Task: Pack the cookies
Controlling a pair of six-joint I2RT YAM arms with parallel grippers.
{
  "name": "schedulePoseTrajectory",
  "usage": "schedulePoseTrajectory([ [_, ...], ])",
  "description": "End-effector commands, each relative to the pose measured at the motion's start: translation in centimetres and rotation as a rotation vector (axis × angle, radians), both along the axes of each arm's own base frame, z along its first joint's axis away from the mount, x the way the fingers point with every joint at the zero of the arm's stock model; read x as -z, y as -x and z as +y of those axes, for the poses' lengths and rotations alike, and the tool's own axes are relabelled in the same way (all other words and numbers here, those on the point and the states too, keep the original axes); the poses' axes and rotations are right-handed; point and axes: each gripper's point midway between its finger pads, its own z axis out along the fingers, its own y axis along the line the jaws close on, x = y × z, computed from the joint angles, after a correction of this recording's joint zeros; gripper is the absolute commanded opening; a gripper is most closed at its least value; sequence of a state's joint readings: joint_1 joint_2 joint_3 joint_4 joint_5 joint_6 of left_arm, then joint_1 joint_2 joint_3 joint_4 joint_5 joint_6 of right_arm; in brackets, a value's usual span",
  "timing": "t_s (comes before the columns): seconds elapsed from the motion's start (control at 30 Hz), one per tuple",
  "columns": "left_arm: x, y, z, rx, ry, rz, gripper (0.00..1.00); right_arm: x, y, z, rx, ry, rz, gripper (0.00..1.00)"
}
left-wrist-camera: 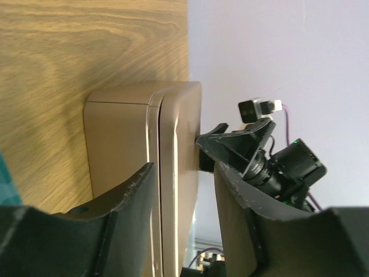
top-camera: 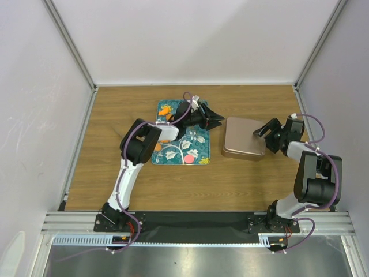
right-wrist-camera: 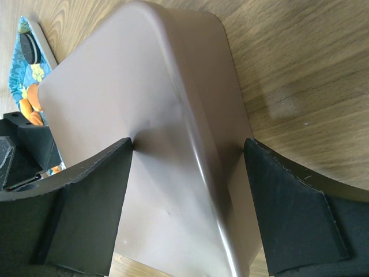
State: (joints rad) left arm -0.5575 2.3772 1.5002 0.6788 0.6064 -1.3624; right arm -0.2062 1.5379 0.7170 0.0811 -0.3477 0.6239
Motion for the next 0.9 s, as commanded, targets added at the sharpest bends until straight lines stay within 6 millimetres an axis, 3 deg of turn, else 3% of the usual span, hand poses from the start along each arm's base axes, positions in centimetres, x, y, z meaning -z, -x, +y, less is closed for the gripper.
schedulePoseTrajectory([
  [0.0, -4.4, 0.0, 0.8, 0.005, -0.013, -0.130, 0.52, -1.5, -0.8, -0.2, -0.009, 0.045, -0.031, 0.83],
  [0.27, -2.6, 1.1, 1.2, 0.031, -0.209, -0.174, 0.54, -2.2, -0.8, -0.2, -0.019, 0.105, 0.000, 0.84],
  [0.43, -1.3, 2.5, 0.1, 0.076, -0.316, -0.201, 0.55, -2.6, -1.0, 0.0, -0.027, 0.171, 0.013, 0.84],
  [0.87, -0.8, 4.4, -1.8, 0.130, -0.362, -0.264, 0.57, -2.7, -1.5, 1.1, -0.064, 0.265, 0.056, 0.84],
])
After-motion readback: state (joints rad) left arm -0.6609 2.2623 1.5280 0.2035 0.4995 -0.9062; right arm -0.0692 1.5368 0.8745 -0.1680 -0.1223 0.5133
